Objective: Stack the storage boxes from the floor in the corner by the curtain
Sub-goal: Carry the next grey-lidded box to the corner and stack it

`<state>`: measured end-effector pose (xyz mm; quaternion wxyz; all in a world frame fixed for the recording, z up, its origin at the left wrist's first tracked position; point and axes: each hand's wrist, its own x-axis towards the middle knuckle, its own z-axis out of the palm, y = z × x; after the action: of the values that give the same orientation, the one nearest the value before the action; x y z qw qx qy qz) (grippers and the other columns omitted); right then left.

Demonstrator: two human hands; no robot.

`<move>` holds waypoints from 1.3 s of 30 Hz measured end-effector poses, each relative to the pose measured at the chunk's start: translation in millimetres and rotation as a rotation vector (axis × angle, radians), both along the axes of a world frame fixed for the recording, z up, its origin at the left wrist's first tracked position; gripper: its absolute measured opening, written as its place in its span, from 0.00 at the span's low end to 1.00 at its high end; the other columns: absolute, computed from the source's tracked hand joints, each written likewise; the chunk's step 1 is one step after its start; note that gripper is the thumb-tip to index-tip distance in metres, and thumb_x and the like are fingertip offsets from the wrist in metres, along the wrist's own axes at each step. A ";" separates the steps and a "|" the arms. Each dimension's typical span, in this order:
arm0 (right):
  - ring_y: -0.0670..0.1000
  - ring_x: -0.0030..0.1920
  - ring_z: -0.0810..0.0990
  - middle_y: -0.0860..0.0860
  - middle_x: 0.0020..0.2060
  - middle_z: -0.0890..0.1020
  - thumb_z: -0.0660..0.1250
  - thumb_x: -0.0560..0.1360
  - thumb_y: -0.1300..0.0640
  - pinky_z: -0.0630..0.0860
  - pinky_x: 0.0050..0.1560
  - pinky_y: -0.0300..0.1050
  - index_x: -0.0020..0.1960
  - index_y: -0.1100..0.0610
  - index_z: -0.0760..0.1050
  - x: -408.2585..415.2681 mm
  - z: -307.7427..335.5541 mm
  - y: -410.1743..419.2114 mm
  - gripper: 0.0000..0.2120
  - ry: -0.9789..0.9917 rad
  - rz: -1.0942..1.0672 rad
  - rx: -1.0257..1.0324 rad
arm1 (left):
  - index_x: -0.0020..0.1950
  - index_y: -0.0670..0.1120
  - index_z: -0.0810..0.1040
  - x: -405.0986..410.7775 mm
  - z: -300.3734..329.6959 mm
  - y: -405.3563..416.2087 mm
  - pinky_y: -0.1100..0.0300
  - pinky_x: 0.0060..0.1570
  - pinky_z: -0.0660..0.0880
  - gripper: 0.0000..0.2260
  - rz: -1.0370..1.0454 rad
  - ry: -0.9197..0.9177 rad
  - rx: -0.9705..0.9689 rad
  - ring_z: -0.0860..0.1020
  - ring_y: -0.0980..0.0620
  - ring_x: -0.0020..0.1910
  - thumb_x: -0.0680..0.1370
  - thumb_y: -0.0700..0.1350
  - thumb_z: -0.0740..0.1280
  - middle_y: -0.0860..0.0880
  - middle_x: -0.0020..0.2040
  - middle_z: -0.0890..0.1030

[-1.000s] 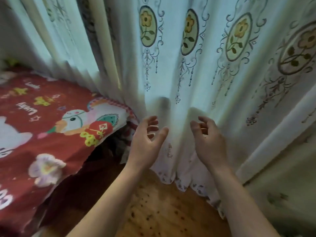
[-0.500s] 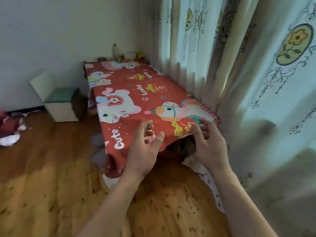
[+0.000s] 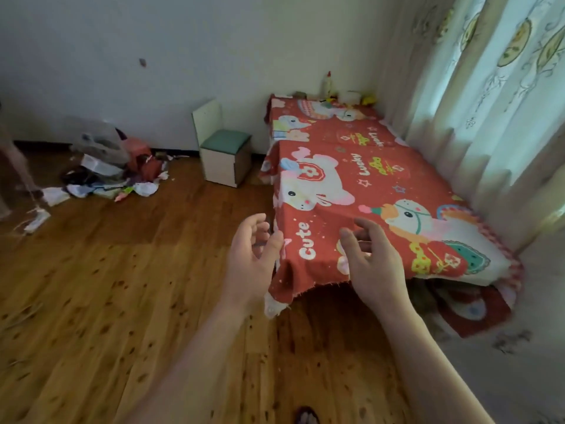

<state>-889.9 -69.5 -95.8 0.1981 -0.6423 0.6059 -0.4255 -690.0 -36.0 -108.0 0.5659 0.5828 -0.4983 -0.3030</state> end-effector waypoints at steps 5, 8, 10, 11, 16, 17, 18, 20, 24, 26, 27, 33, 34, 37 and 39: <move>0.35 0.46 0.75 0.30 0.46 0.73 0.60 0.78 0.34 0.74 0.43 0.36 0.69 0.45 0.69 41.4 -9.2 -32.4 0.24 0.028 0.067 0.024 | 0.67 0.56 0.71 39.7 -14.6 -14.4 0.76 0.49 0.70 0.21 0.089 0.016 0.025 0.74 0.67 0.58 0.77 0.63 0.60 0.61 0.60 0.76; 0.32 0.45 0.75 0.31 0.45 0.74 0.61 0.78 0.36 0.69 0.38 0.29 0.69 0.46 0.70 70.3 -17.8 -57.0 0.23 0.023 0.110 0.030 | 0.68 0.56 0.70 63.7 -26.0 -34.2 0.77 0.50 0.70 0.17 0.101 0.000 0.044 0.74 0.67 0.57 0.80 0.57 0.62 0.61 0.59 0.76; 0.30 0.46 0.75 0.34 0.45 0.76 0.61 0.79 0.38 0.69 0.34 0.27 0.68 0.46 0.71 91.0 -24.6 -78.7 0.21 -0.006 0.141 0.039 | 0.68 0.57 0.70 81.9 -33.0 -55.5 0.76 0.50 0.71 0.17 0.099 -0.019 0.059 0.73 0.67 0.58 0.80 0.57 0.62 0.61 0.59 0.76; 0.30 0.47 0.74 0.35 0.45 0.76 0.61 0.79 0.39 0.69 0.35 0.27 0.68 0.47 0.71 101.8 -27.5 -91.5 0.21 -0.017 0.155 0.046 | 0.68 0.57 0.69 91.2 -35.6 -68.7 0.76 0.50 0.71 0.17 0.099 -0.030 0.067 0.73 0.67 0.58 0.80 0.57 0.62 0.61 0.59 0.75; 0.36 0.48 0.76 0.35 0.48 0.76 0.61 0.79 0.40 0.70 0.41 0.30 0.68 0.46 0.70 140.0 -32.9 -155.6 0.20 -0.074 0.189 0.099 | 0.69 0.54 0.69 127.4 -36.9 -129.9 0.75 0.50 0.71 0.18 0.088 -0.073 0.097 0.74 0.66 0.57 0.80 0.54 0.63 0.59 0.59 0.76; 0.36 0.48 0.77 0.35 0.48 0.77 0.61 0.79 0.40 0.70 0.41 0.30 0.69 0.46 0.70 147.8 -33.0 -172.0 0.21 -0.081 0.190 0.109 | 0.69 0.55 0.69 135.0 -36.6 -143.5 0.76 0.50 0.71 0.18 0.089 -0.085 0.101 0.74 0.66 0.57 0.80 0.55 0.63 0.59 0.59 0.75; 0.36 0.48 0.77 0.36 0.48 0.77 0.61 0.79 0.40 0.71 0.40 0.30 0.69 0.47 0.70 156.6 -32.8 -187.2 0.21 -0.082 0.184 0.111 | 0.69 0.55 0.69 142.6 -36.2 -155.5 0.76 0.50 0.70 0.18 0.090 -0.098 0.103 0.74 0.67 0.57 0.80 0.55 0.63 0.60 0.59 0.75; 0.34 0.47 0.76 0.35 0.47 0.76 0.61 0.80 0.40 0.70 0.37 0.28 0.69 0.48 0.70 171.0 -31.2 -208.8 0.21 -0.088 0.173 0.101 | 0.69 0.56 0.69 155.9 -35.7 -173.2 0.78 0.50 0.69 0.18 0.085 -0.113 0.102 0.73 0.69 0.57 0.80 0.55 0.63 0.62 0.59 0.75; 0.33 0.46 0.76 0.36 0.46 0.77 0.62 0.79 0.41 0.70 0.36 0.27 0.69 0.48 0.70 201.7 -37.6 -244.3 0.21 -0.073 0.197 0.128 | 0.70 0.56 0.68 186.3 -40.7 -202.4 0.79 0.49 0.69 0.18 0.103 -0.106 0.118 0.72 0.69 0.57 0.80 0.54 0.63 0.61 0.59 0.75; 0.35 0.46 0.77 0.37 0.47 0.77 0.62 0.79 0.40 0.70 0.36 0.28 0.69 0.48 0.70 217.8 -40.4 -260.4 0.22 -0.050 0.203 0.139 | 0.70 0.56 0.68 202.5 -43.1 -217.4 0.79 0.49 0.68 0.18 0.110 -0.082 0.119 0.72 0.69 0.57 0.81 0.54 0.63 0.62 0.59 0.75; 0.35 0.46 0.77 0.36 0.47 0.77 0.61 0.79 0.39 0.70 0.36 0.28 0.70 0.48 0.70 227.8 -42.6 -269.8 0.22 -0.035 0.205 0.146 | 0.70 0.56 0.68 212.2 -45.2 -226.2 0.79 0.49 0.68 0.18 0.113 -0.079 0.126 0.72 0.69 0.57 0.81 0.54 0.62 0.62 0.59 0.75; 0.26 0.49 0.71 0.32 0.45 0.75 0.60 0.79 0.38 0.68 0.36 0.27 0.69 0.46 0.70 267.0 -53.5 -315.0 0.22 0.002 0.177 0.134 | 0.69 0.60 0.68 254.3 -58.0 -274.3 0.79 0.49 0.69 0.18 0.092 -0.066 0.142 0.72 0.70 0.57 0.79 0.59 0.62 0.64 0.59 0.75; 0.26 0.49 0.71 0.32 0.45 0.75 0.60 0.79 0.38 0.67 0.37 0.28 0.69 0.46 0.70 273.6 -56.8 -324.3 0.22 0.009 0.161 0.139 | 0.68 0.61 0.68 262.5 -61.9 -285.9 0.79 0.49 0.69 0.19 0.077 -0.060 0.135 0.73 0.69 0.57 0.78 0.60 0.62 0.64 0.59 0.75; 0.27 0.48 0.72 0.33 0.46 0.75 0.61 0.79 0.39 0.68 0.38 0.29 0.69 0.47 0.69 294.9 -66.6 -351.3 0.22 0.024 0.111 0.153 | 0.68 0.62 0.67 287.0 -71.4 -320.1 0.79 0.49 0.68 0.20 0.028 -0.056 0.137 0.72 0.69 0.58 0.76 0.64 0.61 0.65 0.58 0.75; 0.30 0.47 0.74 0.33 0.46 0.75 0.61 0.79 0.39 0.68 0.37 0.28 0.70 0.48 0.70 309.6 -71.4 -365.0 0.23 0.026 0.076 0.161 | 0.67 0.62 0.67 303.8 -76.3 -341.1 0.79 0.50 0.68 0.21 -0.012 -0.065 0.135 0.73 0.69 0.57 0.76 0.64 0.61 0.65 0.58 0.75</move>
<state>-580.3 -434.4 -167.2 0.2571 -0.6525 0.6158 -0.3591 -386.3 -377.2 -184.3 0.5069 0.6262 -0.4982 -0.3205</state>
